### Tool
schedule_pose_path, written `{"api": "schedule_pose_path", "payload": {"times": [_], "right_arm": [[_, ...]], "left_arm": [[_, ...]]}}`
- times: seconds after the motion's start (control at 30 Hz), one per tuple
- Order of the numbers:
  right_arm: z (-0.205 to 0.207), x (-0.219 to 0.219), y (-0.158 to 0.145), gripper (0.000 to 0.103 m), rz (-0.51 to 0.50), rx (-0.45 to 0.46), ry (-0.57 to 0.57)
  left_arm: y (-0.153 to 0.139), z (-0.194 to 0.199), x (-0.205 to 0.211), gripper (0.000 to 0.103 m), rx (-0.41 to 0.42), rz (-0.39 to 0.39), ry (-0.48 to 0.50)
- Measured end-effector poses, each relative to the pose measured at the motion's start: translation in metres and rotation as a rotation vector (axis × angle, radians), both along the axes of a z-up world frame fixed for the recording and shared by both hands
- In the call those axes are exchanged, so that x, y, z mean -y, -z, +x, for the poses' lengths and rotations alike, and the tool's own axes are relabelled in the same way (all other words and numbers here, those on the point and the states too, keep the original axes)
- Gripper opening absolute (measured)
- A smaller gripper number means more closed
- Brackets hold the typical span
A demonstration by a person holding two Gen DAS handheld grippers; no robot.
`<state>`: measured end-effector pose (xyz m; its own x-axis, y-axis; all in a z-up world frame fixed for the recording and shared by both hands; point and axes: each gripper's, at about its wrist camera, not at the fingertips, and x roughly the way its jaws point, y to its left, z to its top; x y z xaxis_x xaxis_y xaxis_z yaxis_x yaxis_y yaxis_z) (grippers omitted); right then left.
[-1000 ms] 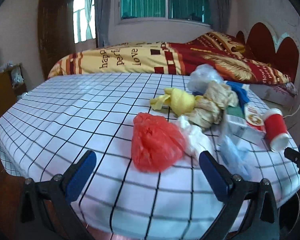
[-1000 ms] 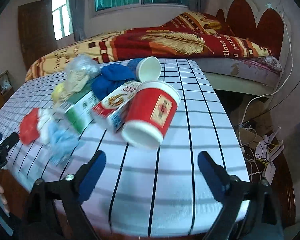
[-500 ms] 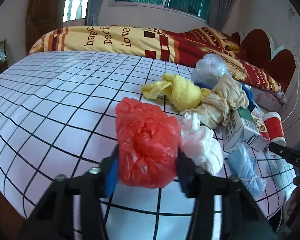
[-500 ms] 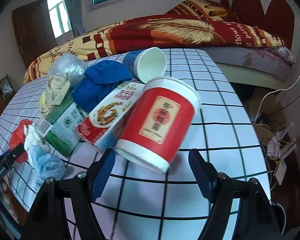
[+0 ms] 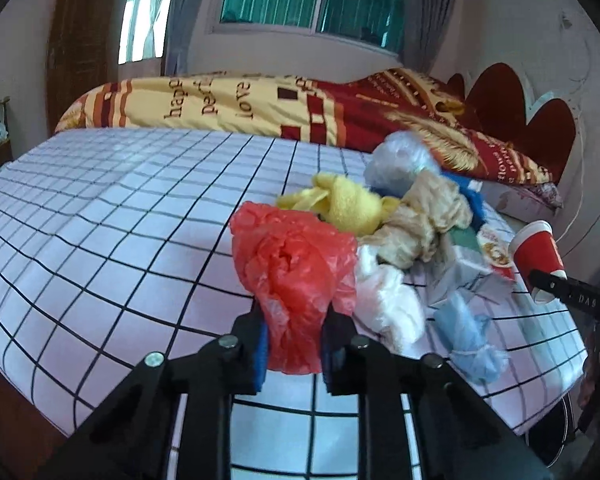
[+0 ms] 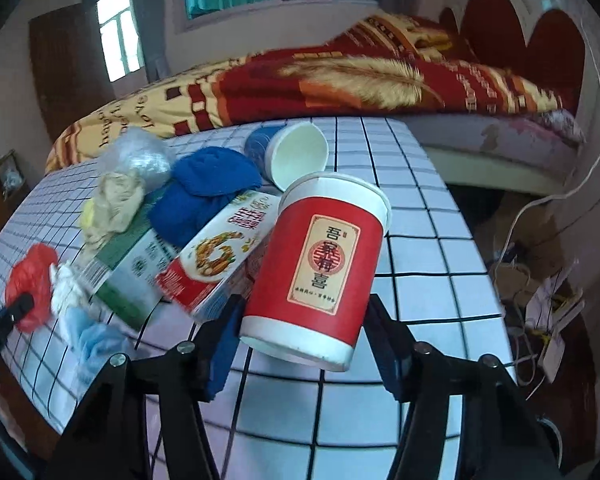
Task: Collect trash
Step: 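Grasp the red plastic bag with the left tool while the right tool grasps the red paper cup, then carry the red bag and red cup to the black bin and release both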
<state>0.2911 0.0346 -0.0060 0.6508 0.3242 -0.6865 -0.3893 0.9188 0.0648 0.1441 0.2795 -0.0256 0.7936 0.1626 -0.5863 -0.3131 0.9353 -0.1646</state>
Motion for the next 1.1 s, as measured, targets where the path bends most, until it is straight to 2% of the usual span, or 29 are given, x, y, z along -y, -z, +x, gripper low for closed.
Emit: {"api": "schedule_pose_path", "payload": {"times": [0.23, 0.5, 0.83, 1.1], "right_arm": [[-0.048, 0.026, -0.025, 0.061, -0.007, 0.122, -0.040], [-0.102, 0.094, -0.042, 0.060, 0.018, 0.151, -0.004], [-0.145, 0.193, -0.053, 0.060, 0.016, 0.178, 0.131], [-0.169, 0.269, -0.040, 0.060, 0.011, 0.163, 0.242]], "left_arm": [[-0.029, -0.017, 0.027, 0.021, 0.047, 0.042, 0.062], [-0.049, -0.030, 0.090, 0.021, 0.076, 0.093, 0.197], [-0.061, -0.026, 0.189, 0.021, 0.101, 0.138, 0.419], [-0.060, -0.023, 0.265, 0.021, 0.102, 0.148, 0.587]]}}
